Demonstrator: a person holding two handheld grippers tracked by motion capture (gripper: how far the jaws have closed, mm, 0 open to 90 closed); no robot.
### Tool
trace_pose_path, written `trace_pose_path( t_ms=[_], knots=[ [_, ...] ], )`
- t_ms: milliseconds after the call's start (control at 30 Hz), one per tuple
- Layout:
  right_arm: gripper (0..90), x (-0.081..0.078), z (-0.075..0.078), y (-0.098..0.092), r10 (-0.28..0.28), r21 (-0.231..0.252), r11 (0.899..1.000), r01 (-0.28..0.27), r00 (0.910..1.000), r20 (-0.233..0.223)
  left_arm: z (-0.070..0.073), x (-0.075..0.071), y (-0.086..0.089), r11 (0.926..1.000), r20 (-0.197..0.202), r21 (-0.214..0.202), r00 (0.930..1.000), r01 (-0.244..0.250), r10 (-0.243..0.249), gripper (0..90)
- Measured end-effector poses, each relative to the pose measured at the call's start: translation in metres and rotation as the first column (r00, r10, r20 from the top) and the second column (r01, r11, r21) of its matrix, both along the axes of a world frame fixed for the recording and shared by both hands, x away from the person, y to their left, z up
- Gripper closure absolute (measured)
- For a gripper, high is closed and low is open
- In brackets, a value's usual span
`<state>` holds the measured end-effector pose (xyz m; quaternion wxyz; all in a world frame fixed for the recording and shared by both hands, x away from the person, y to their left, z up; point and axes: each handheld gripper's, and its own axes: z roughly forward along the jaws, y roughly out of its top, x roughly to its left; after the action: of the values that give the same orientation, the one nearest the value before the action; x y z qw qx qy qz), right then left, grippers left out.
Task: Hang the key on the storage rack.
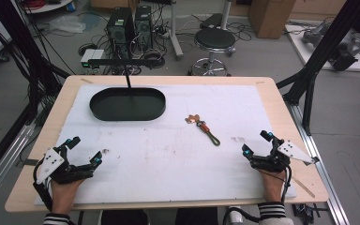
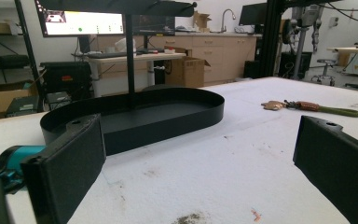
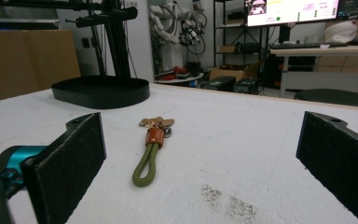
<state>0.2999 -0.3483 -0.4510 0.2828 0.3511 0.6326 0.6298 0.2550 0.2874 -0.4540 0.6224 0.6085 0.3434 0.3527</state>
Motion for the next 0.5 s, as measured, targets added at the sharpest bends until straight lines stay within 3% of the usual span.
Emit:
trace_pose_path(
  t_ms=[100,300,500],
  knots=[
    [0.3,0.001,0.003,0.001,0.004,-0.010,1.000,-0.005,0.9997,-0.024,0.000,0.000,0.000,1.0000,0.001,0.008,1.0000,0.001,-0.001,2.7],
    [0.3,0.013,0.020,0.007,0.013,-0.080,0.997,-0.019,0.9971,-0.075,0.000,0.000,0.000,1.0000,-0.002,-0.001,1.0000,0.000,0.000,2.7],
    [0.3,0.033,0.043,0.020,0.050,-0.188,0.979,-0.080,0.9863,-0.157,0.000,0.000,0.000,1.0000,-0.004,0.001,1.0000,0.000,0.000,2.7]
  ],
)
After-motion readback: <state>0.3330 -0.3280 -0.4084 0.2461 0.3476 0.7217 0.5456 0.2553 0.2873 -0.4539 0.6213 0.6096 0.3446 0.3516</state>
